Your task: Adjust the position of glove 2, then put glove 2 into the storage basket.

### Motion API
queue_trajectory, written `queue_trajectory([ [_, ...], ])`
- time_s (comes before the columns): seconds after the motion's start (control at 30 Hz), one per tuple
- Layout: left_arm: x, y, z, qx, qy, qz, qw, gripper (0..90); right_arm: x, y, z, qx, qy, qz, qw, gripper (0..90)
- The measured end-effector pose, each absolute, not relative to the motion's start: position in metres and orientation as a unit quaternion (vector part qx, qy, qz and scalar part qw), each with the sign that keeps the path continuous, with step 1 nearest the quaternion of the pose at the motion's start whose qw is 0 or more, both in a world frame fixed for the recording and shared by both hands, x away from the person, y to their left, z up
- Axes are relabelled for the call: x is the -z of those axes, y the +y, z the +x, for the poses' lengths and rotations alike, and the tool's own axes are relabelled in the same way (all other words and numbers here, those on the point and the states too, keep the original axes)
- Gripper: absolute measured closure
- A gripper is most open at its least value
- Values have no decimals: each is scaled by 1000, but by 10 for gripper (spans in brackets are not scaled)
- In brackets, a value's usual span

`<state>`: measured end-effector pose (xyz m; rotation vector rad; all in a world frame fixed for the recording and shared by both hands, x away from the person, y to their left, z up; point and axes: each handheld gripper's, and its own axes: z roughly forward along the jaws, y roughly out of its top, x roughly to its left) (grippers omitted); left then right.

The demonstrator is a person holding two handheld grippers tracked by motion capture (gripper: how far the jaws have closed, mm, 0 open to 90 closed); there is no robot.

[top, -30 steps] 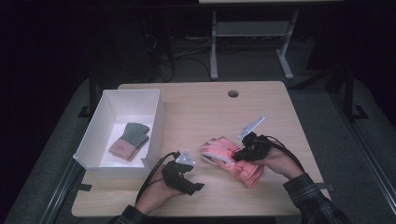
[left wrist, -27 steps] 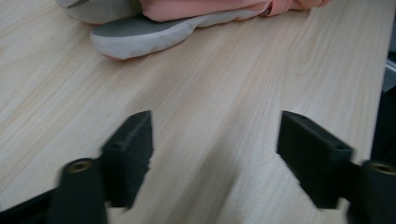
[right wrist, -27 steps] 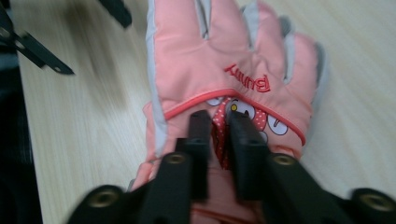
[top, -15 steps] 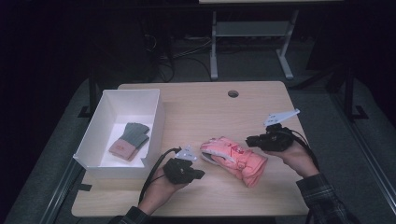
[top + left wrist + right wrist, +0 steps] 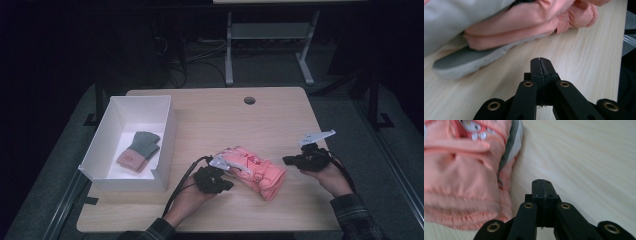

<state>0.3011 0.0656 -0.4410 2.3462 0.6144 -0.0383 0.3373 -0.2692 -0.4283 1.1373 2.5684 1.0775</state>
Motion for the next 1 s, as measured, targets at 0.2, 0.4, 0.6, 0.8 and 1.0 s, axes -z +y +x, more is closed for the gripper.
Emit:
queue_trajectory([
  [0.2,448,55,312,18,240,908,342,896,445,-262,333,-334,867,366,49,900],
  [0.4,450,57,316,18,249,905,345,896,451,-249,328,-328,878,349,28,900],
  [0.6,447,66,318,14,255,902,349,896,452,-234,313,-331,885,327,12,900],
  [0.8,446,75,322,14,259,900,352,896,454,-219,296,-345,886,311,-3,900],
  [1.0,443,86,325,14,260,900,351,897,455,-198,284,-351,894,278,-16,900],
])
